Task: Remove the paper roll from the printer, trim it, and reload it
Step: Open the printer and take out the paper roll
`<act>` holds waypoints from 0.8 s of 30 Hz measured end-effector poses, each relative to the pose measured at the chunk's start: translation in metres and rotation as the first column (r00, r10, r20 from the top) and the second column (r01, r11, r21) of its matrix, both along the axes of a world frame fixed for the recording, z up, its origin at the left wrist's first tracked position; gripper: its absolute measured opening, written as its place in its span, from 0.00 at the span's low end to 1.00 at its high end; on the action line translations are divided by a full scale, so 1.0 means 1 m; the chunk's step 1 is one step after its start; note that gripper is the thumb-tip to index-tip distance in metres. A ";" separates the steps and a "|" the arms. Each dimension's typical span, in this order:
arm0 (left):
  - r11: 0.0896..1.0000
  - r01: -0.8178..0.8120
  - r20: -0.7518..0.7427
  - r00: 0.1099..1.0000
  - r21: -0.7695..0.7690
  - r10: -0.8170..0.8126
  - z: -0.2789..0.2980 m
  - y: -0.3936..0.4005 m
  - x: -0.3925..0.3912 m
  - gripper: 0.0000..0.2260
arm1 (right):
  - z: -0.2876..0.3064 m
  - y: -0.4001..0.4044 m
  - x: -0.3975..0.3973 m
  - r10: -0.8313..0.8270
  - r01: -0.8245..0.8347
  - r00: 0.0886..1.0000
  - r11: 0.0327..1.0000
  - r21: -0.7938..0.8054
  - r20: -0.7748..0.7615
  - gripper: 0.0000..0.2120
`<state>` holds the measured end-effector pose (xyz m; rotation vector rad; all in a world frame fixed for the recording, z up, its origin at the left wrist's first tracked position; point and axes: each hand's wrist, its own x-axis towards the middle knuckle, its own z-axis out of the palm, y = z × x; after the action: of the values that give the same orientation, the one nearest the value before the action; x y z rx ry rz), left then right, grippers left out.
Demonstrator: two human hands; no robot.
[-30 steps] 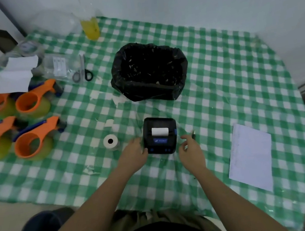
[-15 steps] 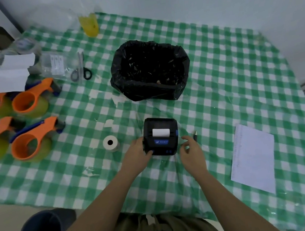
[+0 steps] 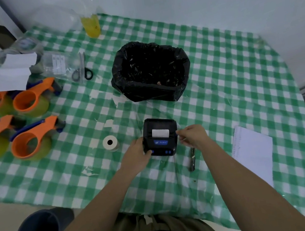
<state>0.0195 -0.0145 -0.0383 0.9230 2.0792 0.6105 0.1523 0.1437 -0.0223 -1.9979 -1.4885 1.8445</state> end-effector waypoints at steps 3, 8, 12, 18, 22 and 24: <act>1.000 -0.012 0.007 1.000 -0.010 0.012 0.000 0.001 -0.001 0.19 | 0.001 0.004 -0.003 -0.001 0.000 1.000 0.999 -0.038 -0.022 0.14; 1.000 -0.017 0.005 1.000 -0.014 0.017 -0.003 0.003 -0.001 0.18 | -0.004 0.003 -0.002 0.022 -0.022 1.000 1.000 -0.017 -0.018 0.13; 0.999 -0.020 0.002 1.000 -0.026 0.020 -0.001 0.004 -0.001 0.18 | -0.007 -0.004 -0.002 0.053 -0.051 0.998 0.998 0.039 -0.032 0.13; 0.998 -0.031 0.007 0.999 -0.047 0.031 0.001 0.006 0.000 0.17 | -0.007 -0.007 0.001 0.070 -0.068 0.997 0.996 0.053 -0.039 0.14; 0.998 -0.032 0.018 0.999 -0.056 0.033 0.002 0.007 -0.002 0.18 | -0.009 -0.015 0.006 0.081 -0.084 0.996 0.988 0.131 0.023 0.15; 0.998 -0.023 0.024 0.999 -0.062 0.024 0.002 0.008 -0.003 0.18 | -0.011 -0.022 0.008 0.064 -0.089 0.994 0.949 0.303 0.092 0.12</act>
<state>0.0162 -0.0064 -0.0366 0.8528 2.0774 0.5638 0.1604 0.1222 -0.0334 -1.9104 -1.7718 1.4580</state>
